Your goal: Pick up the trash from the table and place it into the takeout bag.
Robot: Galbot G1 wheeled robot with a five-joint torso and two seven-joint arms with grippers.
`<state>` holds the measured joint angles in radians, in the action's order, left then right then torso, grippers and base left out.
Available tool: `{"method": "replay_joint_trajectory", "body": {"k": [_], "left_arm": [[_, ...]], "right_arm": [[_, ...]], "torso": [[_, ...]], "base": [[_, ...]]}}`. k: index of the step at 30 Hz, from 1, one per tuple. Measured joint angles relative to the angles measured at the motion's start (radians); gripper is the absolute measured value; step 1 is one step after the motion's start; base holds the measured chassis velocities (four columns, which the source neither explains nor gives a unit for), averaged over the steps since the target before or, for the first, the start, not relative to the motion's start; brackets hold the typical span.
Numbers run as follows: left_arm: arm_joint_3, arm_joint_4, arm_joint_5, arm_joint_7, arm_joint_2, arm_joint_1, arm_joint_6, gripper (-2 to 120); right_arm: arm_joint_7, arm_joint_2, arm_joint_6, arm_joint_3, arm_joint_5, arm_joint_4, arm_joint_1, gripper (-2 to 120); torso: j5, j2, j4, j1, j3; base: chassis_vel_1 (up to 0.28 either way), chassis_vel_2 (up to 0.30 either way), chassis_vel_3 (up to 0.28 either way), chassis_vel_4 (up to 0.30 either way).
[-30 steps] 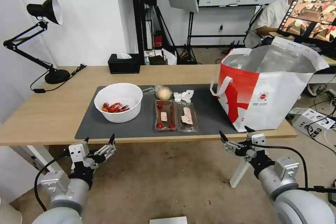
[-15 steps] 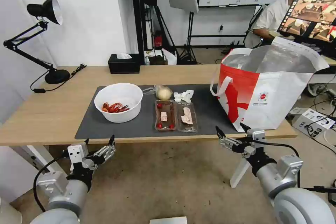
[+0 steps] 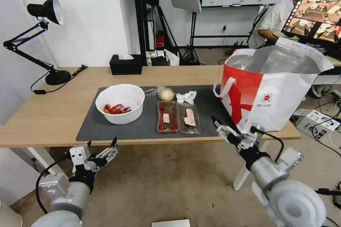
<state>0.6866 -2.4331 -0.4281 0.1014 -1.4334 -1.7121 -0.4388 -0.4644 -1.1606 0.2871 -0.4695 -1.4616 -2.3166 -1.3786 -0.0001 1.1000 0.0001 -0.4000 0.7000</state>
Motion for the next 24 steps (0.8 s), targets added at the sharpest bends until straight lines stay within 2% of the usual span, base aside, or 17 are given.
{"method": "replay_joint_trajectory", "body": {"k": [3,5,7,8,11,13,15,18,24], "left_arm": [[-0.001,0.01,0.0,-0.002,0.006,0.001,0.022,100],[-0.002,0.017,0.0,-0.005,0.01,0.002,0.036,100],[-0.003,0.036,0.001,-0.02,0.025,0.011,0.078,100],[-0.003,0.036,0.001,-0.02,0.025,0.011,0.078,100],[-0.003,0.059,0.006,-0.049,0.032,0.015,0.149,100],[-0.003,0.063,0.008,-0.056,0.032,0.015,0.161,100],[-0.003,0.066,0.012,-0.059,0.032,0.014,0.166,100],[-0.002,0.076,0.033,-0.062,0.028,0.006,0.169,100],[0.0,0.08,0.037,-0.062,0.026,-0.002,0.169,100]], "right_arm": [[-0.079,-0.027,-0.046,0.044,-0.12,0.039,0.054,100],[-0.089,-0.037,-0.059,0.063,-0.139,0.05,0.068,100],[-0.113,-0.075,-0.085,0.124,-0.154,0.084,0.095,100],[-0.113,-0.075,-0.085,0.124,-0.154,0.084,0.095,100],[-0.149,-0.128,-0.11,0.186,-0.125,0.12,0.106,100],[-0.156,-0.147,-0.115,0.201,-0.108,0.129,0.107,100],[-0.161,-0.163,-0.119,0.212,-0.094,0.135,0.107,100],[-0.185,-0.226,-0.133,0.238,-0.053,0.16,0.114,100],[-0.206,-0.278,-0.139,0.253,-0.029,0.176,0.119,100]], "torso": [[0.0,0.0,0.0,0.0,0.0],[0.0,0.0,0.0,0.0,0.0],[0.0,0.0,-0.0001,0.0,0.0],[0.0,0.0,-0.0001,0.0,0.0],[0.0,0.0,-0.0001,0.0,0.0],[-0.0002,0.0,0.0,0.0,0.0],[-0.0001,0.0,-0.0001,0.0,0.0],[-0.0001,0.0,0.0,0.0,0.0],[-0.0001,0.0,-0.0001,0.0,0.0]], "base": [[0.0,0.0,0.0,0.0],[0.0,0.0,0.0,0.0],[0.0,0.0,0.0,0.0],[0.0,0.0,0.0,0.0],[0.0,0.0,0.0,0.0],[0.0,0.0,0.0,0.0],[0.0,0.0,0.0,0.0],[0.0,0.0,0.0,0.0],[0.0,0.0,0.0,0.0]]}}
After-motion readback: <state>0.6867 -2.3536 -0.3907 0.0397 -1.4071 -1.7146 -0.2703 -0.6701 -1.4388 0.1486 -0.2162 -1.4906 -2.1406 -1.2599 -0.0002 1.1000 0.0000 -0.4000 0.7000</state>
